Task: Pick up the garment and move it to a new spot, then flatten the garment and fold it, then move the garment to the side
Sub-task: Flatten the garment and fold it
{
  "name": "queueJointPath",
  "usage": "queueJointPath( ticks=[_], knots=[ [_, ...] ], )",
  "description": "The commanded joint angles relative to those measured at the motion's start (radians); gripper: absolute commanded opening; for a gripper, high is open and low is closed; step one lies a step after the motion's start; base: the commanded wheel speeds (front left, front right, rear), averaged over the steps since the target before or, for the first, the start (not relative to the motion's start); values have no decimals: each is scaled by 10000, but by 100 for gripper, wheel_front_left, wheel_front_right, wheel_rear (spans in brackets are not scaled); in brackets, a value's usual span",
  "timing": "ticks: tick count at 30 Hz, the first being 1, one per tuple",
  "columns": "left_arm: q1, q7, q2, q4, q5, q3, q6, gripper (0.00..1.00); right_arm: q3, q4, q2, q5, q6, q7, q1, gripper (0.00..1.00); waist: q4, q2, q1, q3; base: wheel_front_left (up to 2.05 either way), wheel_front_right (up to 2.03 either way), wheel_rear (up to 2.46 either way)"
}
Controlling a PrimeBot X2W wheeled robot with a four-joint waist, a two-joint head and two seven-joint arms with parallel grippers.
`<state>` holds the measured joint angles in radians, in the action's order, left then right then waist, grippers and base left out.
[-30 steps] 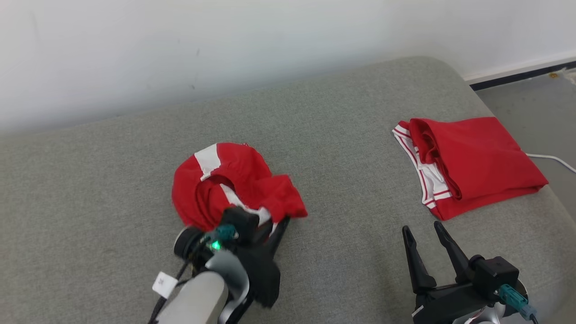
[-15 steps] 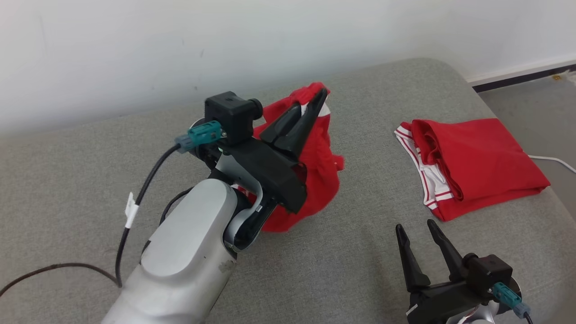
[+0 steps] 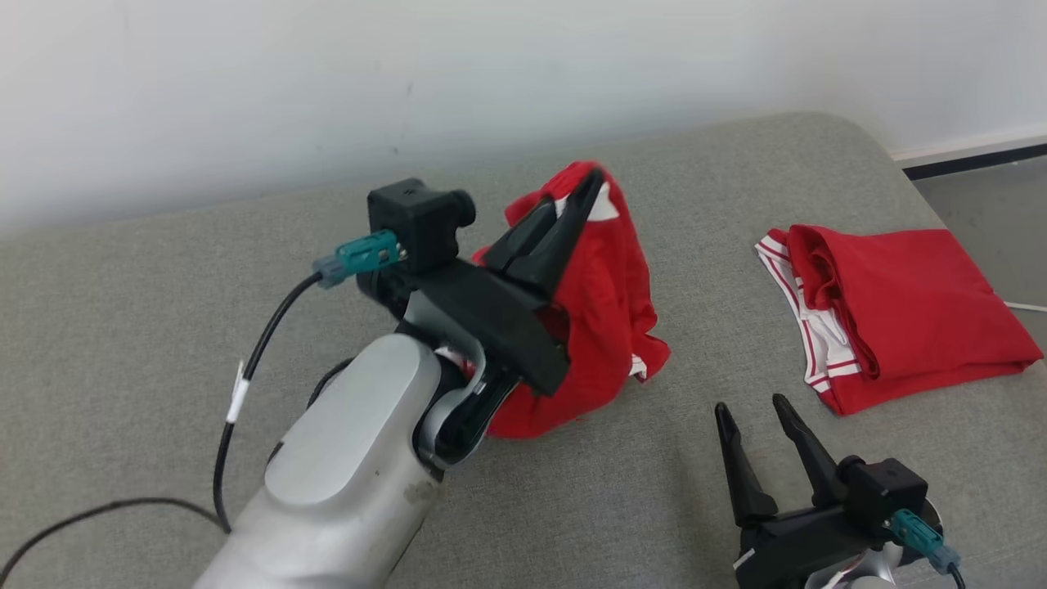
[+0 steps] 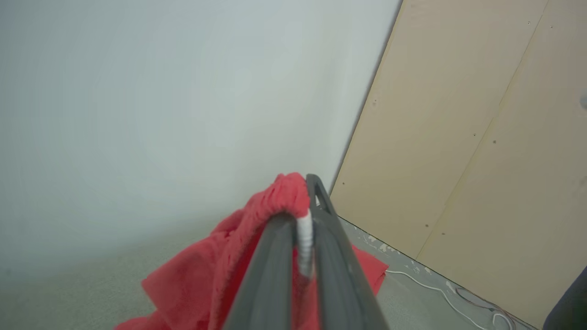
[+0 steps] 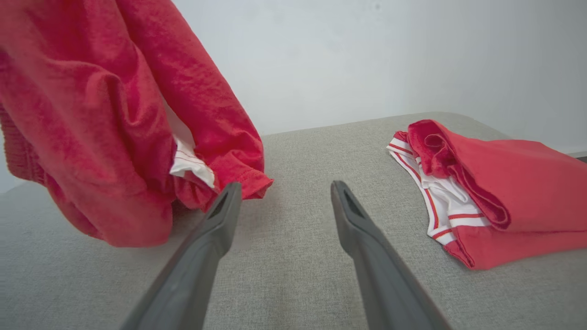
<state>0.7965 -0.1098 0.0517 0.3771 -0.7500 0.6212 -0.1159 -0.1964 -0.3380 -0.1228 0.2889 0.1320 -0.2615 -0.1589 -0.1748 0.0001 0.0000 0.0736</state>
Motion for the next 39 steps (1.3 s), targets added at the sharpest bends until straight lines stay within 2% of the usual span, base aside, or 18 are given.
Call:
queueJointPath(
  ticks=[1, 5, 8, 10, 13, 19, 25, 31, 36, 39],
  knots=[
    [325, -24, -17, -78, -227, 132, -59, 0, -80, -31, 34, -46, -27, -43, -57, 100, -2, -1, 0, -58, 0, 0, 0],
    [939, -173, -14, -211, -835, 643, -54, 0, -261, -119, 44, 21, -27, -44, -188, 100, -147, -1, 0, -128, 0, 0, 0],
    [1259, -553, -15, -500, -1903, 914, -10, 0, -228, -149, 3, 65, -27, -44, -160, 100, -247, -1, 0, -124, 0, 0, 0],
    [1253, -940, -3, -771, -3057, 858, 29, 0, -193, -148, -13, 80, -25, -44, -141, 100, -284, -1, 0, -95, 0, 0, 0],
    [1293, -1248, 8, -580, -3685, 924, 300, 0, -78, -106, -1, 74, -27, -44, -91, 100, -198, -1, 0, 7, 0, 0, 0],
    [407, -814, 308, 813, -3927, 1161, 830, 0, -68, -59, 60, 48, -26, -44, -28, 100, 127, -1, 0, 70, 0, 0, 0],
    [-1135, -227, 1254, 2305, -4061, 1384, 1379, 0, -97, -62, 34, 0, -27, -44, -4, 100, 583, -1, 0, -19, 0, 0, 0],
    [-2101, -220, 1760, 2834, -4311, 1338, 1295, 0, -142, -87, -47, 5, -27, -44, 55, 100, 906, -1, 0, -97, 0, 0, 0],
    [-2403, -366, 2068, 2820, -3865, 1659, 1308, 0, -258, -125, -37, 32, -27, -44, 42, 100, 912, -1, 0, -139, 0, 0, 0],
    [-2473, -673, 2356, 2866, -3306, 1966, 1555, 0, -293, -142, -144, 103, -26, -44, 56, 100, 858, -1, 0, -143, 0, 0, 0]
  ],
)
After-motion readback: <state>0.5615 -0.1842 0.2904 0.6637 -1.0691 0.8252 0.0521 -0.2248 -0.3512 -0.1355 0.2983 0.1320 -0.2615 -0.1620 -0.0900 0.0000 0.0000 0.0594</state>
